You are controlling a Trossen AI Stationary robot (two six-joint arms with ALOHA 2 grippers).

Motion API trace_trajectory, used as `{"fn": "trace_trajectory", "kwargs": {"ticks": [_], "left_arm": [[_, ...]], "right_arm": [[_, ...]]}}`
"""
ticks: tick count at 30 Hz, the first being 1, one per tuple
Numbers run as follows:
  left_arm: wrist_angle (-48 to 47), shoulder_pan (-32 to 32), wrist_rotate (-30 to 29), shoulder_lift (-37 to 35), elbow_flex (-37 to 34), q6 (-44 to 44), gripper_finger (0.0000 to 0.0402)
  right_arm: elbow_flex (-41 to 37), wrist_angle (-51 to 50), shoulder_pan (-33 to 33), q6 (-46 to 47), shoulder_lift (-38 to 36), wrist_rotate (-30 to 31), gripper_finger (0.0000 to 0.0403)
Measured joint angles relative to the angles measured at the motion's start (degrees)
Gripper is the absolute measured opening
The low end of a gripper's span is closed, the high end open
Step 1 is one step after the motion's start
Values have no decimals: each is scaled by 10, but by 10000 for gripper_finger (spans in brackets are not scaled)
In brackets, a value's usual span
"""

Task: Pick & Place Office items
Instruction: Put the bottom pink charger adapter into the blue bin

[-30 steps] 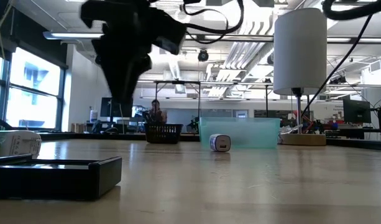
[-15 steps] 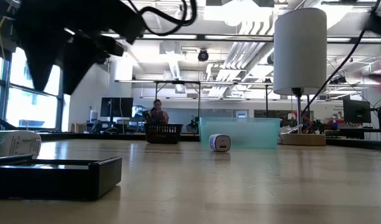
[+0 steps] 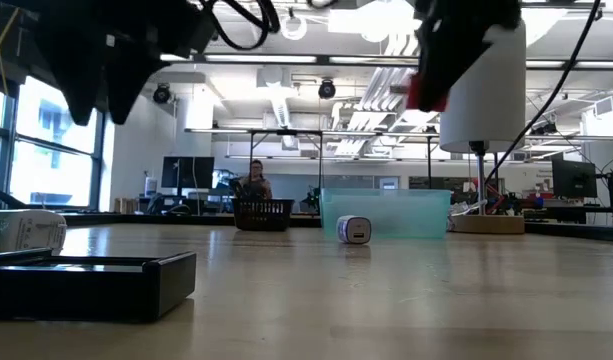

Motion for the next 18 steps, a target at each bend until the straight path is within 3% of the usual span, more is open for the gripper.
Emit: {"fn": "trace_trajectory", "kwargs": {"ticks": [10,18], "left_arm": [[27,-7,23,-14,0,33,197],[63,-7,-24,-14,-6,69,197]], "right_arm": [[-10,10,-169,-149,-1,-17,136],[-38,109,-242,-276,-28,-87,136]]}}
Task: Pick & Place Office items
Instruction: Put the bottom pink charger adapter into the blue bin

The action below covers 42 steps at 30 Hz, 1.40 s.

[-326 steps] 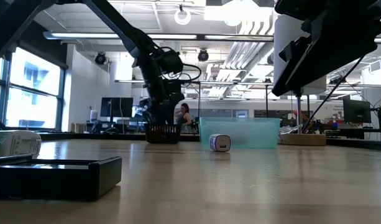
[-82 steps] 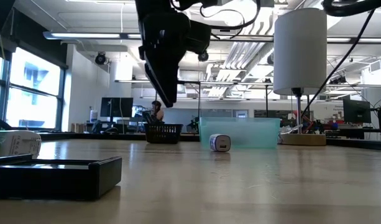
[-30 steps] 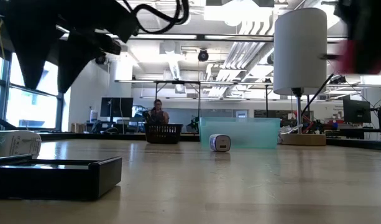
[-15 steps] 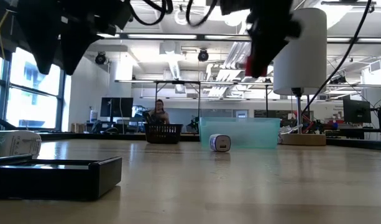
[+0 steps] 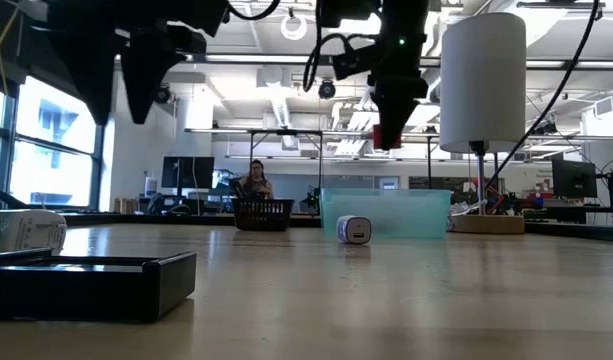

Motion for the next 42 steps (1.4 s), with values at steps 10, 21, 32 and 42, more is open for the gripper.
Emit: {"fn": "trace_trajectory", "kwargs": {"ticks": [10,21,32,42], "left_arm": [[6,5,-2,0,-52,29,197],[77,48,-10,0,-109,42,197],[83,68,-11,0,-127,5,197],[80,40,-10,0,-127,-29,197]], "right_arm": [[-175,226,-88,-93,-100,-81,136],[-176,216,-207,-92,-96,-175,136],[-176,207,-216,-7,-57,-184,136],[-194,215,-253,56,-57,-194,136]]}}
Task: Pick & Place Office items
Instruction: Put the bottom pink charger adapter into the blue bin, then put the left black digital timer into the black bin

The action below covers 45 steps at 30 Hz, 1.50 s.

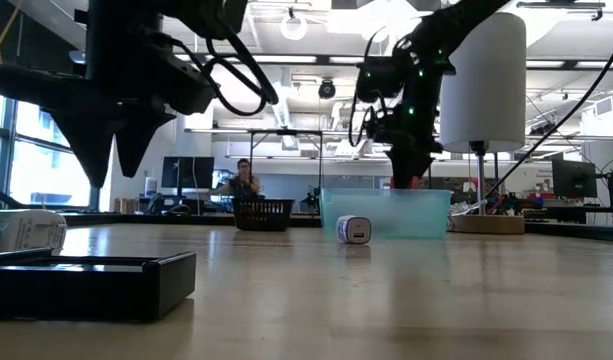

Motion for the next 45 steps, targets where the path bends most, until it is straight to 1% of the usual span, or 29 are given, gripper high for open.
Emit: {"fn": "trace_trajectory", "kwargs": {"ticks": [4,10,18,19,20,25,28,31,36,41,42,45], "left_arm": [[0,-9,0,0,0,-13,197],[0,-13,0,0,0,-33,197],[1,-10,0,0,0,-58,197],[1,-12,0,0,0,-61,197],[1,-14,0,0,0,-68,197],[1,-27,0,0,0,-100,197],[2,-32,0,0,0,-113,197],[1,-36,1,0,0,-120,197],[0,-40,2,0,0,-124,197],[-14,-40,5,0,0,-124,197],[-25,-40,16,0,2,-124,197],[-73,-45,81,-2,10,-128,197]], "right_arm": [[-22,17,-12,26,1,-15,136],[-58,45,-8,28,0,-21,136],[-67,55,-8,34,0,-21,136],[-67,57,-8,34,0,-20,140],[-67,59,-8,36,0,-20,154],[-67,60,-7,49,0,-20,241],[-67,59,-7,49,0,-20,269],[-66,59,-7,49,0,-22,279],[-66,54,-3,62,-8,-19,282],[-66,49,15,64,-49,-19,283],[-66,46,22,64,-62,-19,283],[-66,29,46,66,-104,-19,283]]}}
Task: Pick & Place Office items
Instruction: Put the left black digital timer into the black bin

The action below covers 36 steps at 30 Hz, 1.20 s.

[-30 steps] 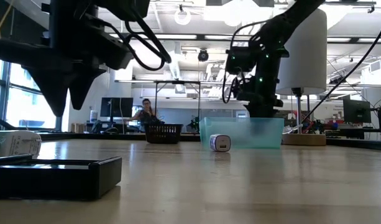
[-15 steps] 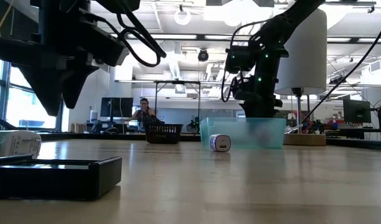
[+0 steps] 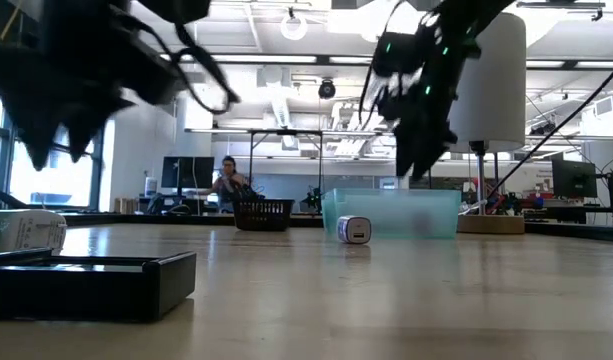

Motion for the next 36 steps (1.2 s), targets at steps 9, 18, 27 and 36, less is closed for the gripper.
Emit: {"fn": "trace_trajectory", "kwargs": {"ticks": [9,18,27,36], "left_arm": [[-19,-55,6,-32,0,-52,197],[21,-118,5,-32,0,-110,197],[68,-154,81,-32,0,-249,197],[129,-195,80,-32,0,-350,197]], "right_arm": [[0,-18,124,73,-109,1,283],[0,-5,271,143,-113,47,283],[0,36,399,268,-112,152,283],[0,73,507,398,-112,243,283]]}}
